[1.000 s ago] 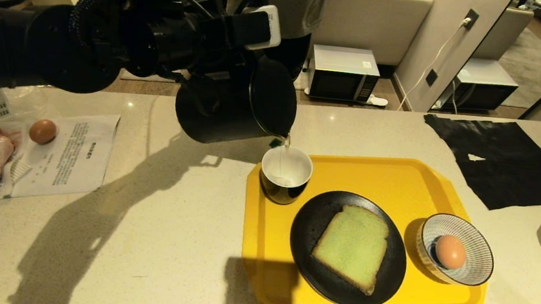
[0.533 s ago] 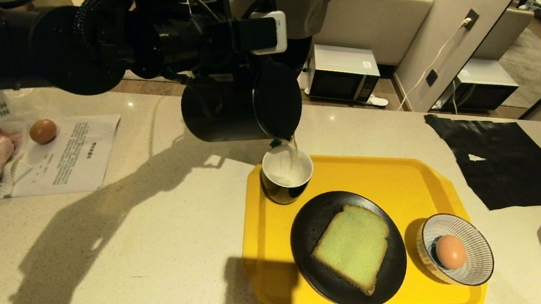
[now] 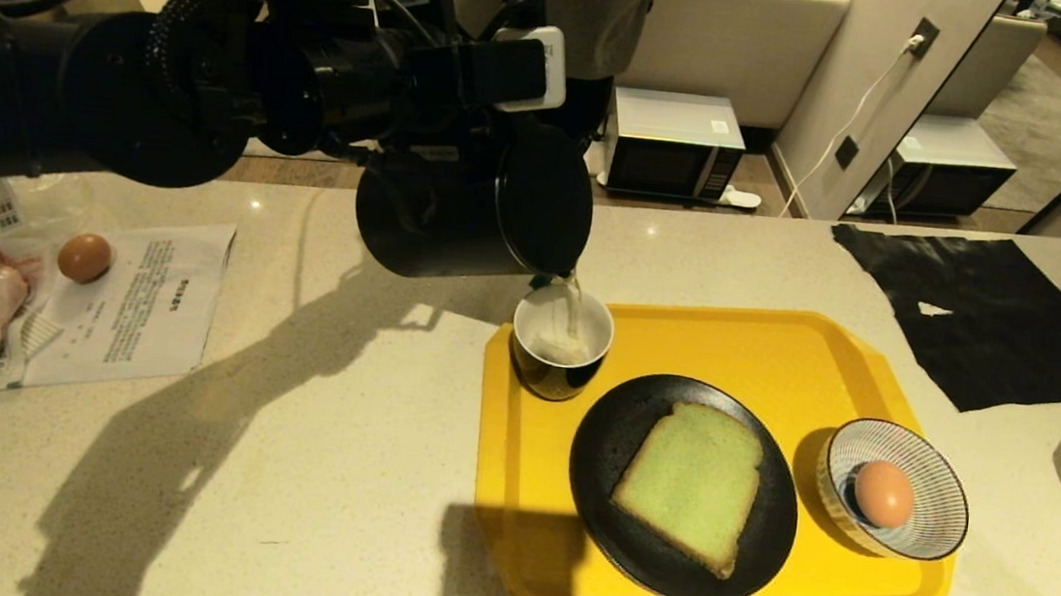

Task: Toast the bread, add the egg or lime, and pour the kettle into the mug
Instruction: Pour water into a cup

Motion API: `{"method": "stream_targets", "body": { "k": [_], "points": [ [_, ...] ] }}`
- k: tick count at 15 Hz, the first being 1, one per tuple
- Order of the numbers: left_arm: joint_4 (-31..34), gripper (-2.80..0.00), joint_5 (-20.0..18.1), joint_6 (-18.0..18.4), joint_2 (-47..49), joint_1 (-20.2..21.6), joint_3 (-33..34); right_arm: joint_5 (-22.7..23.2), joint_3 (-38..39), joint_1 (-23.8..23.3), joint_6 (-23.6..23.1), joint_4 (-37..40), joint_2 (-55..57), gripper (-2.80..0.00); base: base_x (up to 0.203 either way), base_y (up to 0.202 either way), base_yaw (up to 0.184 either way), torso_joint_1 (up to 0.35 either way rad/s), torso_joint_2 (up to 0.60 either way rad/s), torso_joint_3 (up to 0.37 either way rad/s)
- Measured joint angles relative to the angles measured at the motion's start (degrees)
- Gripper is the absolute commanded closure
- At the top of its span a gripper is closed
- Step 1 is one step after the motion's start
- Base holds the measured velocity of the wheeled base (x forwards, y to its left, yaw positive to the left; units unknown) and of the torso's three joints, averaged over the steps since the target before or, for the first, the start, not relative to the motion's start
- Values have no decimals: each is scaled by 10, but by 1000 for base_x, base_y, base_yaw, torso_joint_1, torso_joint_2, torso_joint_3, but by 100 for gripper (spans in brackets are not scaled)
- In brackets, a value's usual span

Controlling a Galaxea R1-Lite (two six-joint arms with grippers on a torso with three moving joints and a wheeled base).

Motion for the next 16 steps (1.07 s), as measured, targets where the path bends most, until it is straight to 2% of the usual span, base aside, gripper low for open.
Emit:
{"method": "stream_targets", "body": {
  "k": [16],
  "points": [
    [1, 0, 0, 2, 0, -6, 1, 0, 0, 0, 0, 0, 0, 0, 0, 0, 0, 0, 0, 0]
  ]
}}
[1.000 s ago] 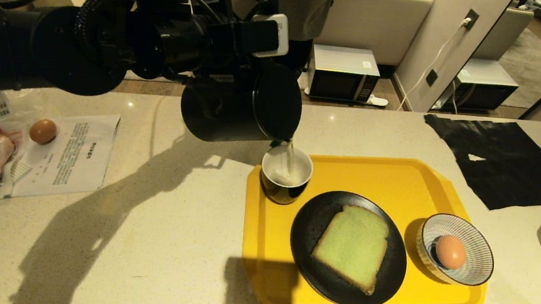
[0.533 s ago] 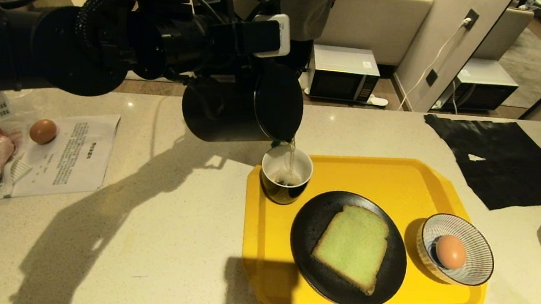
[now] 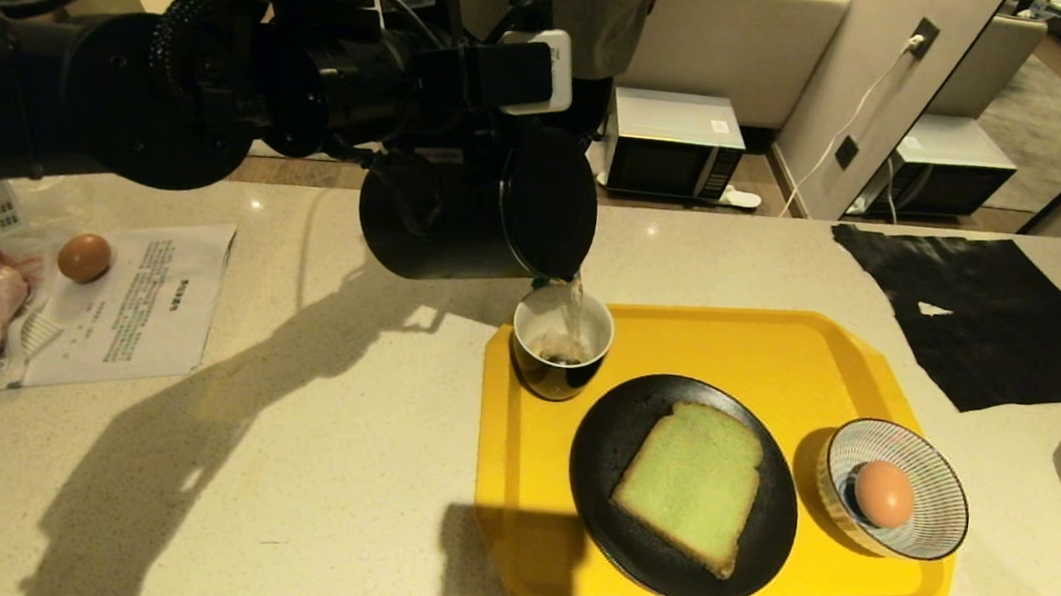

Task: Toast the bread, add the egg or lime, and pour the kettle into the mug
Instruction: Pour water into a cup

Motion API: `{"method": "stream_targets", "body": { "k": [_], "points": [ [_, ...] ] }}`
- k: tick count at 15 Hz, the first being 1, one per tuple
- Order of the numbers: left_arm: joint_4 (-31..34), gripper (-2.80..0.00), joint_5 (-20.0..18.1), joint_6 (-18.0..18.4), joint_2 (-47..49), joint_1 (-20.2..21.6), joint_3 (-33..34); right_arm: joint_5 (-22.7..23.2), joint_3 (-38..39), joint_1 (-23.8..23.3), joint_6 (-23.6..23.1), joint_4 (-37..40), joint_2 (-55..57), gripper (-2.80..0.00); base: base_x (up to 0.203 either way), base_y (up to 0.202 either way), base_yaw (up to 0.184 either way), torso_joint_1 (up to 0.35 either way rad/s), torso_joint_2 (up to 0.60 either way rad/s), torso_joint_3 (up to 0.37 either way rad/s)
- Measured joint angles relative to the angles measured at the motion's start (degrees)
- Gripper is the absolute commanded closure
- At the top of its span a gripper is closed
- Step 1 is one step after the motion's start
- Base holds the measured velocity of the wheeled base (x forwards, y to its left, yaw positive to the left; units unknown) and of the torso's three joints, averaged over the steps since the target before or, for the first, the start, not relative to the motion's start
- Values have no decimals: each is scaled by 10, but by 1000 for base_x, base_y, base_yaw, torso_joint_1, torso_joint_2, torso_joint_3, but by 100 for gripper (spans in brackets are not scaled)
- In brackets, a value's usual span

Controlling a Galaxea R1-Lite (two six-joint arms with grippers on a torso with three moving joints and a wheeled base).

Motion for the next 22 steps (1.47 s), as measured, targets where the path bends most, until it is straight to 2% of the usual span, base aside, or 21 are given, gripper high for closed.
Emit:
{"method": "stream_targets", "body": {
  "k": [12, 19, 22],
  "points": [
    [2, 0, 5, -2, 0, -2, 1, 0, 0, 0, 0, 0, 0, 0, 0, 0, 0, 0, 0, 0],
    [-1, 0, 60, -55, -9, -17, -30, 0, 0, 0, 0, 0, 0, 0, 0, 0, 0, 0, 0, 0],
    [4, 0, 78, -88, -22, -15, -30, 0, 0, 0, 0, 0, 0, 0, 0, 0, 0, 0, 0, 0]
  ]
}}
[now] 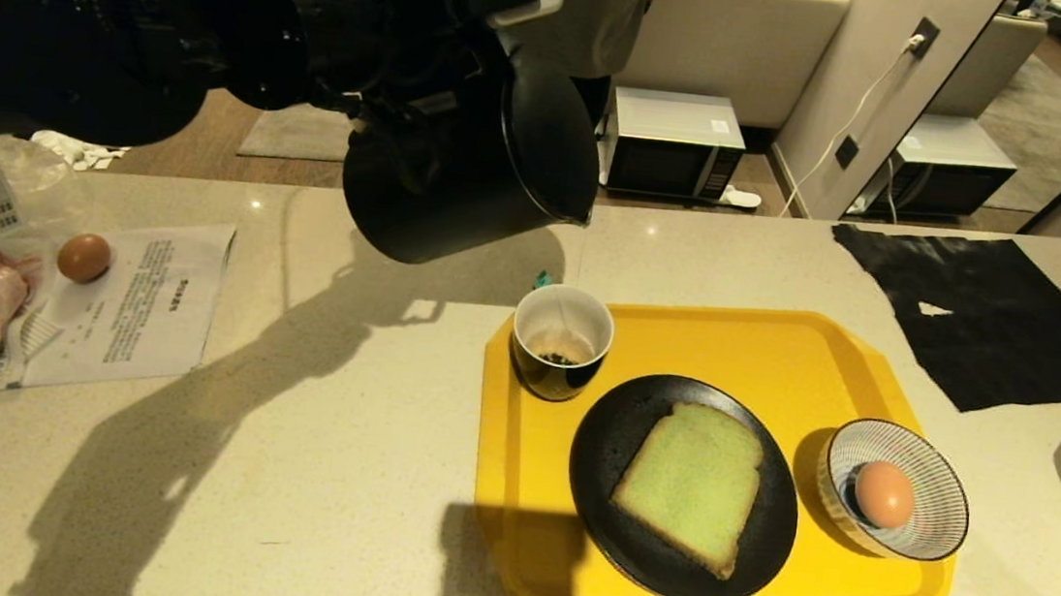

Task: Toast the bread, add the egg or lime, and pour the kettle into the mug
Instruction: Pour water into a cup, then put the kettle back

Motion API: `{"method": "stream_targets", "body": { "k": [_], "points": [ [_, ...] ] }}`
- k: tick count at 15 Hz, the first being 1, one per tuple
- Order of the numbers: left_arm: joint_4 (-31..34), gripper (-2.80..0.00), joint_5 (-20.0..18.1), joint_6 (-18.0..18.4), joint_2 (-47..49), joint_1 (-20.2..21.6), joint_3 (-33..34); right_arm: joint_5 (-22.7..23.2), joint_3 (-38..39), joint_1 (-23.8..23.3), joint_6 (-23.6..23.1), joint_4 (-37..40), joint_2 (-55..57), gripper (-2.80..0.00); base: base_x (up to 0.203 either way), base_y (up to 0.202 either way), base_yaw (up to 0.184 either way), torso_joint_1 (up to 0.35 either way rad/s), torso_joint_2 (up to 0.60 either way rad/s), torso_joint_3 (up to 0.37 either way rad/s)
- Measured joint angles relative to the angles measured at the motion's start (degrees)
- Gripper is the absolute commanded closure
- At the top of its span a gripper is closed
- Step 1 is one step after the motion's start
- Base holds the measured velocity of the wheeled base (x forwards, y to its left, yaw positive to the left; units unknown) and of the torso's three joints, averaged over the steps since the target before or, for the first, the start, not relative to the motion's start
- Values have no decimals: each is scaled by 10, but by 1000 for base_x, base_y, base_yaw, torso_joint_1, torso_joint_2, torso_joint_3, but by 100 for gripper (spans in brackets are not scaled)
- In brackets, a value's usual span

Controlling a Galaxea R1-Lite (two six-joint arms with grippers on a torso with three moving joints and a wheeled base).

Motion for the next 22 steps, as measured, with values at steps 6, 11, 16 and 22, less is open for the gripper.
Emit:
{"method": "stream_targets", "body": {
  "k": [6, 11, 16, 22],
  "points": [
    [30, 0, -1, -144, -17, 5, -21, 0, 0, 0, 0, 0, 0, 0, 0, 0, 0, 0, 0, 0],
    [50, 0, 19, -417, -17, 22, -41, 0, 0, 0, 0, 0, 0, 0, 0, 0, 0, 0, 0, 0],
    [-19, 0, 64, -553, -29, 62, 37, 0, 0, 0, 0, 0, 0, 0, 0, 0, 0, 0, 0, 0],
    [-116, 0, 60, -633, -77, 134, 202, 0, 0, 0, 0, 0, 0, 0, 0, 0, 0, 0, 0, 0]
  ]
}}
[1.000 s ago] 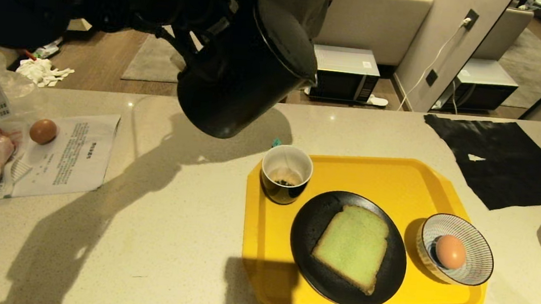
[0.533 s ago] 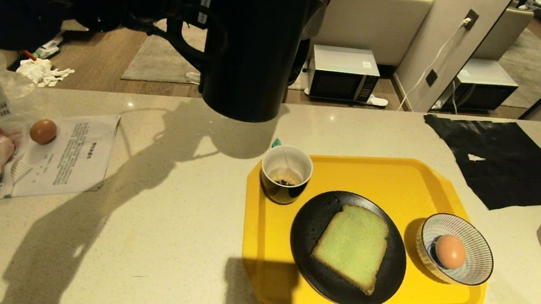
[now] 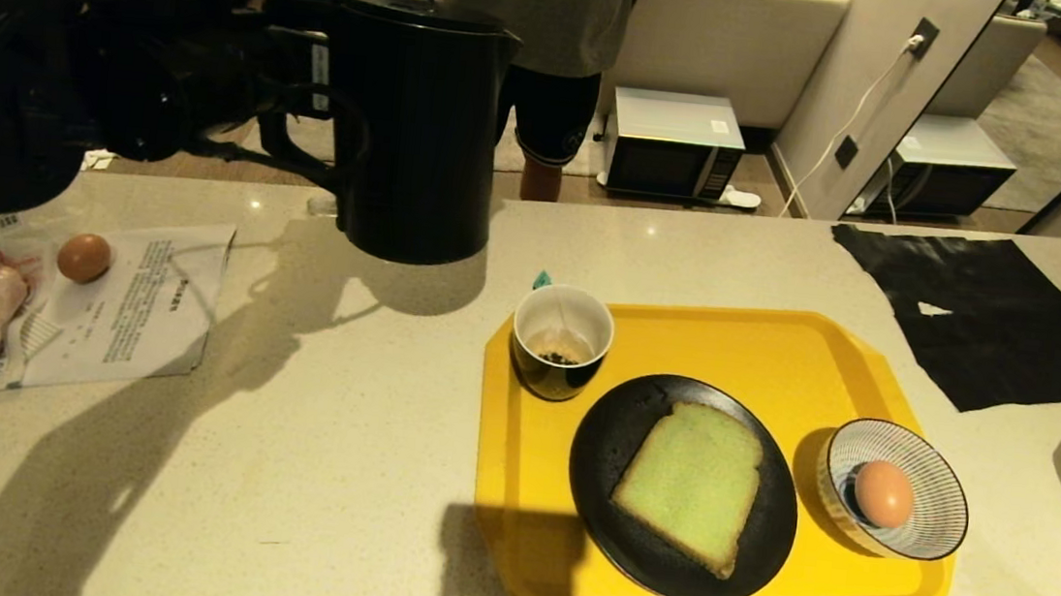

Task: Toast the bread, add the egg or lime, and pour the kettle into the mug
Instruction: Put the kettle back

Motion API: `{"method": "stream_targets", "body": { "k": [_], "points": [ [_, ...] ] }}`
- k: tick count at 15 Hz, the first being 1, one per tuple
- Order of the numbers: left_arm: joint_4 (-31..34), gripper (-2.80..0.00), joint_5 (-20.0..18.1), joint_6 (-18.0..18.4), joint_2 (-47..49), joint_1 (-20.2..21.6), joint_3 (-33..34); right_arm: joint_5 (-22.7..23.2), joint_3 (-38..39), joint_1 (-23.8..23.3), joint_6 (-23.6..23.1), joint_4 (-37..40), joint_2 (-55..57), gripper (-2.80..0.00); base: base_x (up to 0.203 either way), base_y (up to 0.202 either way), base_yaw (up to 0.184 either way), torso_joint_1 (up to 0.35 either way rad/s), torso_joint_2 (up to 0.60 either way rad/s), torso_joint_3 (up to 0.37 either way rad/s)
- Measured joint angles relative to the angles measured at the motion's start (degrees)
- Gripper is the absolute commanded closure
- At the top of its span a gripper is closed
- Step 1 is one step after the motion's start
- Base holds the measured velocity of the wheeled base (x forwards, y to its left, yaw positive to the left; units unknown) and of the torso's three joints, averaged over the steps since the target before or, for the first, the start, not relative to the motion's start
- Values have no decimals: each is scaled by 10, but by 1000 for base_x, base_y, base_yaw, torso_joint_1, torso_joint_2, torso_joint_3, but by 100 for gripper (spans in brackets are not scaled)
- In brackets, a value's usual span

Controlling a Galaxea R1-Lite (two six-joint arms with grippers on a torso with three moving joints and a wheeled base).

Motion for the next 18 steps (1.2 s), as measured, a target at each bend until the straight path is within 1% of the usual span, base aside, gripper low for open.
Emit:
{"method": "stream_targets", "body": {
  "k": [4, 6, 8, 10, 14, 16, 18],
  "points": [
    [-91, 0, -2, -23, -27, 19, 137, 0, 0, 0, 0, 0, 0, 0, 0, 0, 0, 0, 0, 0],
    [-141, 0, -2, -39, -32, 19, 194, 0, 0, 0, 0, 0, 0, 0, 0, 0, 0, 0, 0, 0],
    [-180, 0, -1, -44, -31, 18, 247, 0, 0, 0, 0, 0, 0, 0, 0, 0, 0, 0, 0, 0],
    [-216, 0, 0, -44, -27, 19, 289, 0, 0, 0, 0, 0, 0, 0, 0, 0, 0, 0, 0, 0],
    [-257, 0, -2, -37, -19, 26, 342, 0, 0, 0, 0, 0, 0, 0, 0, 0, 0, 0, 0, 0],
    [-261, 0, -2, -23, -16, 26, 363, 0, 0, 0, 0, 0, 0, 0, 0, 0, 0, 0, 0, 0],
    [-274, 0, -2, 0, -17, 32, 380, 0, 0, 0, 0, 0, 0, 0, 0, 0, 0, 0, 0, 0]
  ]
}}
